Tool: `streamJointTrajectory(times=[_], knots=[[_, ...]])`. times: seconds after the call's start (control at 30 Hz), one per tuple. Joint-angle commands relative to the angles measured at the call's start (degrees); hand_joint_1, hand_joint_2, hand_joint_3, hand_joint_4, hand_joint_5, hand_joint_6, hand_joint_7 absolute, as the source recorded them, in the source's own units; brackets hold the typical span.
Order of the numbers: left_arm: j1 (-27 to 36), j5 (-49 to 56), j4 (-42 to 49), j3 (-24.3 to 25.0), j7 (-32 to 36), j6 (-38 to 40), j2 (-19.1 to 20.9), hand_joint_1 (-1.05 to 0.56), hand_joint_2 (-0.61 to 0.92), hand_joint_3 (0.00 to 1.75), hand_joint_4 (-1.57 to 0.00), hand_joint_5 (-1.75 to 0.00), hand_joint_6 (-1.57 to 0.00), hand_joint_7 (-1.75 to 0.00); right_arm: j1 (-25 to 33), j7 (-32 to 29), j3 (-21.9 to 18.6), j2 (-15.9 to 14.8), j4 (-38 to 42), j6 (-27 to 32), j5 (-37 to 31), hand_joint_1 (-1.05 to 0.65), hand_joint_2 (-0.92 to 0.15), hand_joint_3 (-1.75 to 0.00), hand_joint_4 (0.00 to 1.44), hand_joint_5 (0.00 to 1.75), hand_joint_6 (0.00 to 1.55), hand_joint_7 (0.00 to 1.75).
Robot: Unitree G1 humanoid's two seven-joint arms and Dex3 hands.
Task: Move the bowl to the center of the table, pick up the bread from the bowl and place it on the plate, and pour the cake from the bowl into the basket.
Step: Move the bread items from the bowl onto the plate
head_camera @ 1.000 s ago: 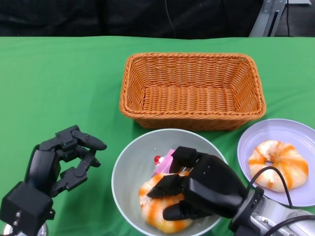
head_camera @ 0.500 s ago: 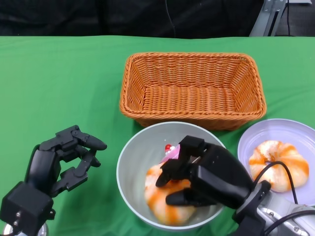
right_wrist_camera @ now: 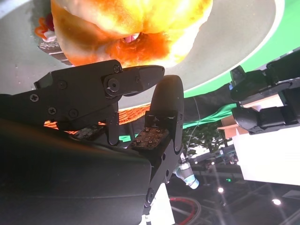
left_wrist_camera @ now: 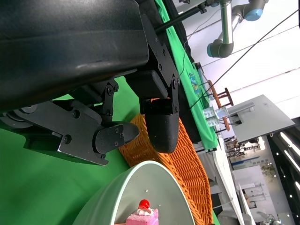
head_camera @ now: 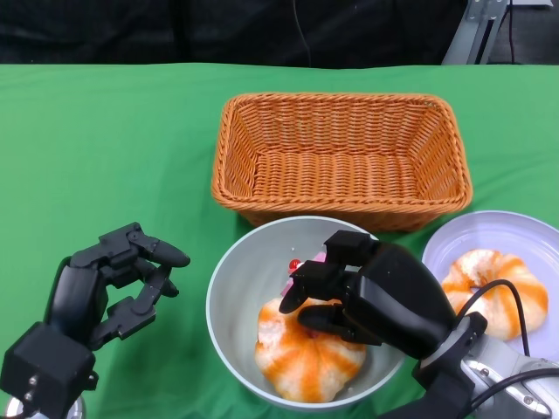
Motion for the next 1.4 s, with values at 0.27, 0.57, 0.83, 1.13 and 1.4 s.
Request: streamJointTrajectory(times=[0.27,0.57,0.83,1.13,1.4], knots=[[0.1,-0.2,0.4,0.2,0.5,-0.3,1.0,0.00,0.82,0.60,-0.78,-1.32,-0.81,-1.04,0.6,-0.1,-0.8,-0.4,-2.5,1.1,-0.1,-0.25,-0.92,-0.14,0.67,1.34,0.72,1.03],[0.2,-0.7,0.1,0.2,0.1,0.1,1.0,0.01,0.83,0.59,-0.77,-1.32,-0.81,-1.03,2.9,11.3,-0.5,-2.3,-9.4,6.5,-0.1,-0.30,-0.91,-0.02,0.61,0.83,0.85,0.11],[0.1,-0.4,0.1,0.1,0.5,0.0,1.0,-0.01,0.83,0.56,-0.77,-1.33,-0.81,-1.01,4.4,18.3,-0.6,-3.5,-14.8,9.9,-0.4,-0.40,-0.88,0.00,0.58,0.46,0.71,0.00],[0.2,-0.2,0.0,0.1,0.7,-0.1,0.9,-0.03,0.84,0.53,-0.77,-1.36,-0.82,-0.99,4.4,11.2,1.1,-3.6,-15.9,12.3,-9.1,-0.50,-0.84,0.00,0.60,0.36,0.59,0.00],[0.1,0.3,0.4,0.0,0.9,-0.7,1.0,-0.04,0.91,0.39,-0.69,-1.49,-0.80,-1.04,3.8,4.4,3.4,-3.2,-13.0,13.2,-12.8,-0.47,-0.79,0.00,0.62,0.42,0.67,0.03]])
